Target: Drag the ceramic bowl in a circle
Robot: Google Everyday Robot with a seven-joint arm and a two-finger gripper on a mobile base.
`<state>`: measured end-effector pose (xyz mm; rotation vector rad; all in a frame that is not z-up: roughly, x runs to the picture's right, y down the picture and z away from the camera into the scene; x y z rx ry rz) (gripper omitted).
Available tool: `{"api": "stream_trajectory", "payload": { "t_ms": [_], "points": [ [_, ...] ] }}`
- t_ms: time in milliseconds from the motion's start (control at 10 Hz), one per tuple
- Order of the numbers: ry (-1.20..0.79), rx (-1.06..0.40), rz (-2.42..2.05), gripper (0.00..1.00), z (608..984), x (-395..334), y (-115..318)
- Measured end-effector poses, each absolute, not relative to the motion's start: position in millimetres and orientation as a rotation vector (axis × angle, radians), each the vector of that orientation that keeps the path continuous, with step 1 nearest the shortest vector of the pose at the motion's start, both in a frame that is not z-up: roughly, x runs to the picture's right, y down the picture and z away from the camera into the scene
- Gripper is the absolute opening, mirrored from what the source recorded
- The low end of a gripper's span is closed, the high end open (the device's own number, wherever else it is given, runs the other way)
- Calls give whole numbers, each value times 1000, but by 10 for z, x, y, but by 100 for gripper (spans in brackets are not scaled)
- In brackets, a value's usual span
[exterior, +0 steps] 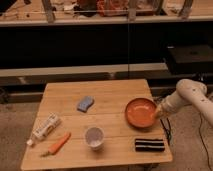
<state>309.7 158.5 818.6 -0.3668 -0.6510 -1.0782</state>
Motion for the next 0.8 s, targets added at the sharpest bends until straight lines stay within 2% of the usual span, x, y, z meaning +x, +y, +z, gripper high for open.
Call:
{"api": "stream_trajectory", "payload": {
  "t_ms": [800],
  "points": [
    [-820, -248, -1279, 1, 8155, 1388, 1337]
  ]
}}
